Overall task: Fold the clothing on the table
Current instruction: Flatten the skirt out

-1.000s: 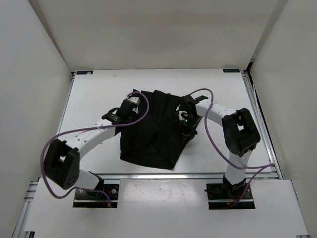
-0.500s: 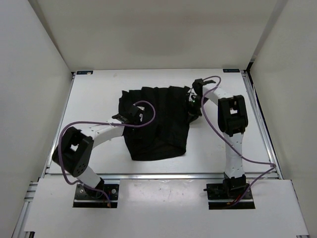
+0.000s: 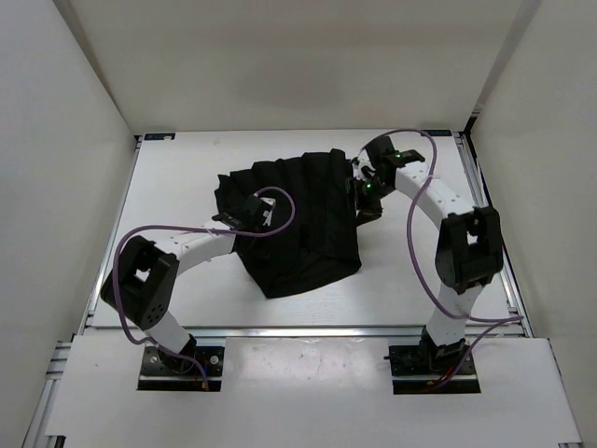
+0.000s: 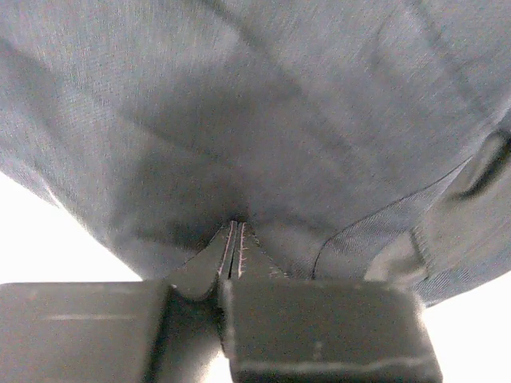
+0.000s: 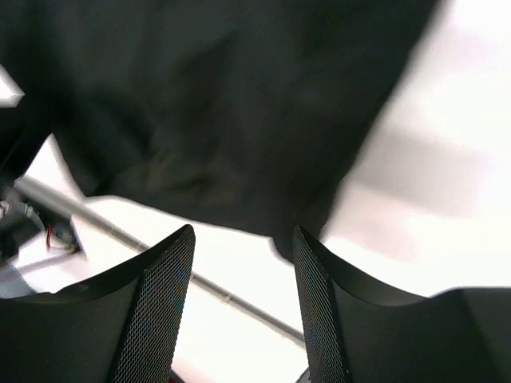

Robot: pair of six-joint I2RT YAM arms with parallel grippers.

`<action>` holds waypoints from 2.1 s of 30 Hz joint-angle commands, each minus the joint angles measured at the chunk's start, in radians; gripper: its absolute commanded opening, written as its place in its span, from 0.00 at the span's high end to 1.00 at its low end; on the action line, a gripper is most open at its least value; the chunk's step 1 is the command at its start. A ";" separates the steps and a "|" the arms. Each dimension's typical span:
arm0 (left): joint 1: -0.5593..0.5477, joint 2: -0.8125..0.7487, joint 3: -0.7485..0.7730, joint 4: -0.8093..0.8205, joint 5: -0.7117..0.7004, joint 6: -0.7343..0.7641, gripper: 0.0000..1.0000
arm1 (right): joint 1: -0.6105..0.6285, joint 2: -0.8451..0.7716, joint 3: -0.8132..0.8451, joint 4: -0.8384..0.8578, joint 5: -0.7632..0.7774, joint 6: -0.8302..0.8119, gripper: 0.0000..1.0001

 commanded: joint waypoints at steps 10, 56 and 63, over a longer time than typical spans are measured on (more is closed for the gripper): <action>-0.066 -0.169 0.009 0.008 0.208 0.003 0.39 | 0.154 -0.067 -0.101 0.066 -0.075 0.057 0.44; -0.220 -0.072 -0.038 -0.140 -0.133 -0.396 0.44 | 0.076 -0.135 -0.171 0.022 -0.113 -0.073 0.44; -0.215 -0.025 -0.023 -0.107 -0.133 -0.377 0.66 | 0.124 -0.179 -0.191 0.003 -0.110 -0.090 0.44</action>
